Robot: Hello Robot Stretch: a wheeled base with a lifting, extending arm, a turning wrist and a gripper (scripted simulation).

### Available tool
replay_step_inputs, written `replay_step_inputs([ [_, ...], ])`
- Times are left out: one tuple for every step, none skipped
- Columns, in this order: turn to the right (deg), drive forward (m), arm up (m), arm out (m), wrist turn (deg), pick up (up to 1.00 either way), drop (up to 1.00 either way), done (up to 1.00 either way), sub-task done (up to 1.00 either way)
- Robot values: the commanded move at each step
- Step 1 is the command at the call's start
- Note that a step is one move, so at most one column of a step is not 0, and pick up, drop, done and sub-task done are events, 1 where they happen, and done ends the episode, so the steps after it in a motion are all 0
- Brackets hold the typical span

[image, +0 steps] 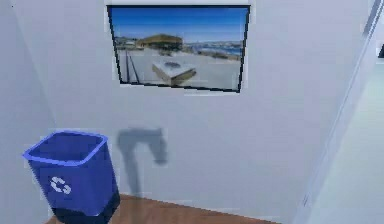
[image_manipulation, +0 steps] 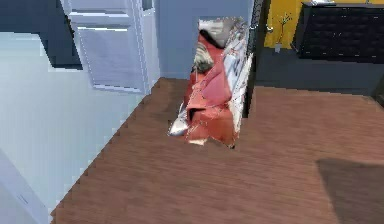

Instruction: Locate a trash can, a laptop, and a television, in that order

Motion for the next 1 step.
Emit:
replay_step_inputs([
  [0.0,0.60,0.00,0.00,0.0,0.00,0.00,0.00,0.00],
])
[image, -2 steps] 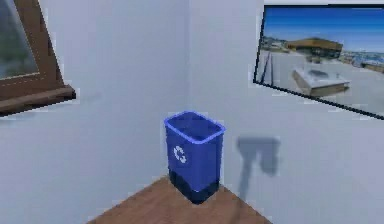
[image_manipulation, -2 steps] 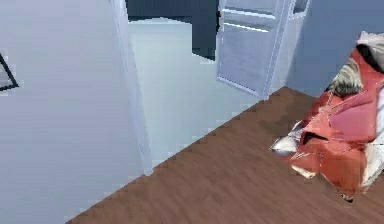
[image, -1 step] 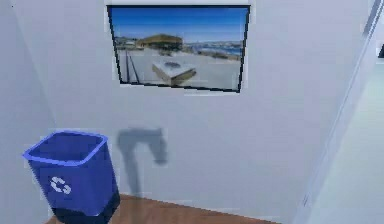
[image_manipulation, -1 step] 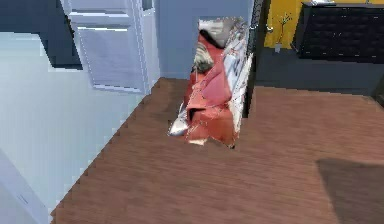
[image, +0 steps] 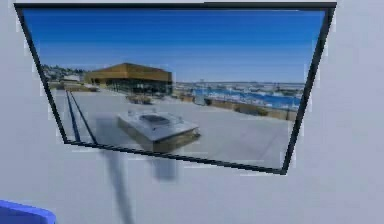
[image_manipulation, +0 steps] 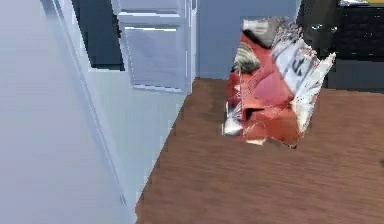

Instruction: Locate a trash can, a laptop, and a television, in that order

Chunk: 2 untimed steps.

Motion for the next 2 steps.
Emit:
replay_step_inputs([
  [-45.0,0.00,0.00,0.00,0.0,0.00,0.00,0.00,0.00],
  [-12.0,0.00,0.00,0.00,0.0,0.00,0.00,0.00,0.00],
])
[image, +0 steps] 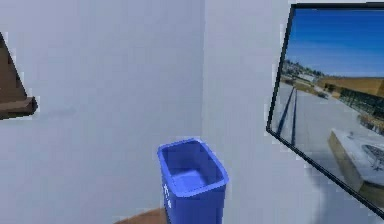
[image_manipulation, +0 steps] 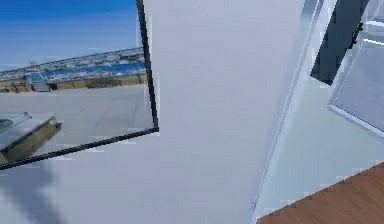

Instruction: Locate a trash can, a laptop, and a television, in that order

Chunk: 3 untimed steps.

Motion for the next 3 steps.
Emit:
replay_step_inputs([
  [0.0,0.00,0.00,0.00,0.0,0.00,0.00,0.00,1.00],
  [-45.0,0.00,0.00,0.00,0.0,0.00,0.00,0.00,0.00],
  [-45.0,0.00,0.00,0.00,0.0,0.00,0.00,0.00,0.00],
])
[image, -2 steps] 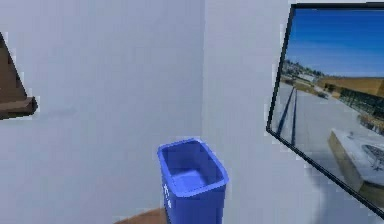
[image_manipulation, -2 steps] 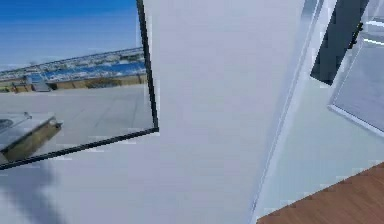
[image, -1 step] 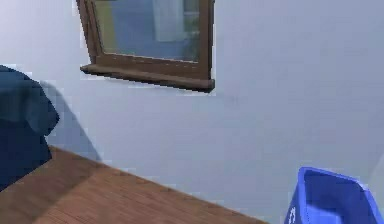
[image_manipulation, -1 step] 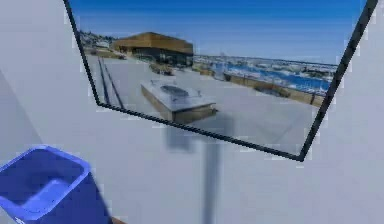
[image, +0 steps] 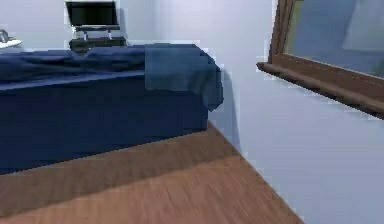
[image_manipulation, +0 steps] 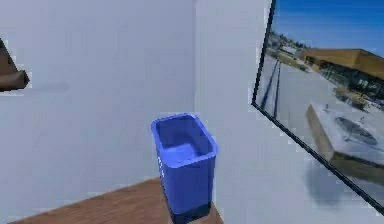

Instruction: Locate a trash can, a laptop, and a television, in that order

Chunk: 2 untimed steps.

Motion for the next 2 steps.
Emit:
replay_step_inputs([
  [-45.0,0.00,0.00,0.00,0.0,0.00,0.00,0.00,0.00],
  [-24.0,0.00,0.00,0.00,0.0,0.00,0.00,0.00,0.00],
])
